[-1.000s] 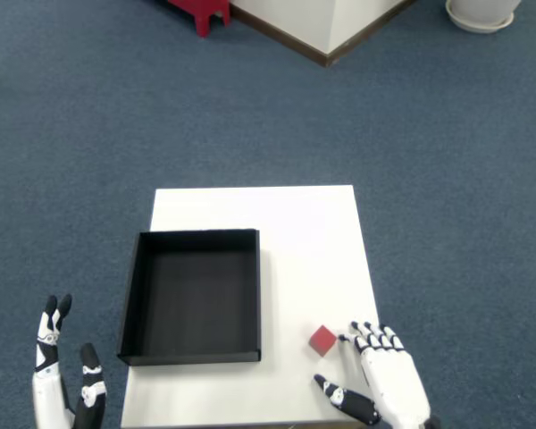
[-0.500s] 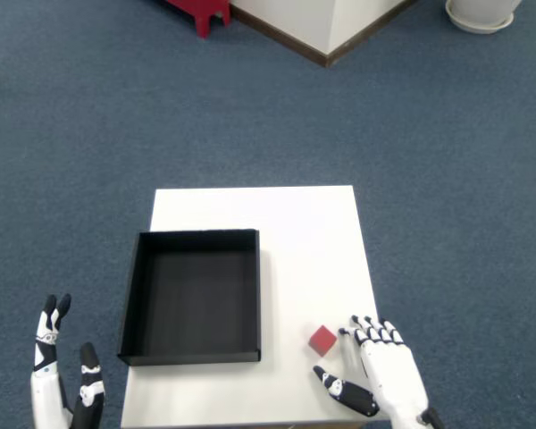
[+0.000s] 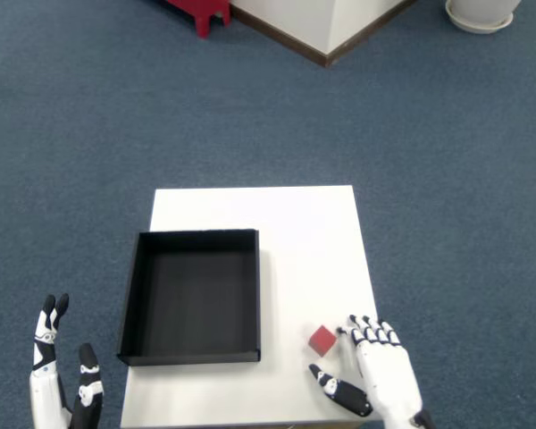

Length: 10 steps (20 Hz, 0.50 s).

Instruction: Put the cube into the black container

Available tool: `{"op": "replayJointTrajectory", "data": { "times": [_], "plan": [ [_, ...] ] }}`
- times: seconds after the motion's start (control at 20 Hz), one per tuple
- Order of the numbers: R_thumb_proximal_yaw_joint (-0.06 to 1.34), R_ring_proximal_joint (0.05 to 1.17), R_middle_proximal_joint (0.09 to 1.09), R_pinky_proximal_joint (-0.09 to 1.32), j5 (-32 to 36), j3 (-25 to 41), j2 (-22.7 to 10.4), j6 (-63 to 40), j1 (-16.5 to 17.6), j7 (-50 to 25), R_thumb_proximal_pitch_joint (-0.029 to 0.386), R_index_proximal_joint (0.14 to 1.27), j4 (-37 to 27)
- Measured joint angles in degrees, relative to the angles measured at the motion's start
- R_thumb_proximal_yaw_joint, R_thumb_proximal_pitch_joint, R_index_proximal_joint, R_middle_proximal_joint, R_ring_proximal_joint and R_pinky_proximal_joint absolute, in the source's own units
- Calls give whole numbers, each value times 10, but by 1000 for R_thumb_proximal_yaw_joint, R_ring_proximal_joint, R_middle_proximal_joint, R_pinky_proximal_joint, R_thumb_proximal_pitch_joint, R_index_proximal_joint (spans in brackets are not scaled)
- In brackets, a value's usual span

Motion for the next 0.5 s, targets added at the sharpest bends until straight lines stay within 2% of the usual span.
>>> {"op": "replayJointTrajectory", "data": {
  "times": [0.5],
  "plan": [
    [371,158,162,-38,-23,16,15,8,7,-25,-4,455,1]
  ]
}}
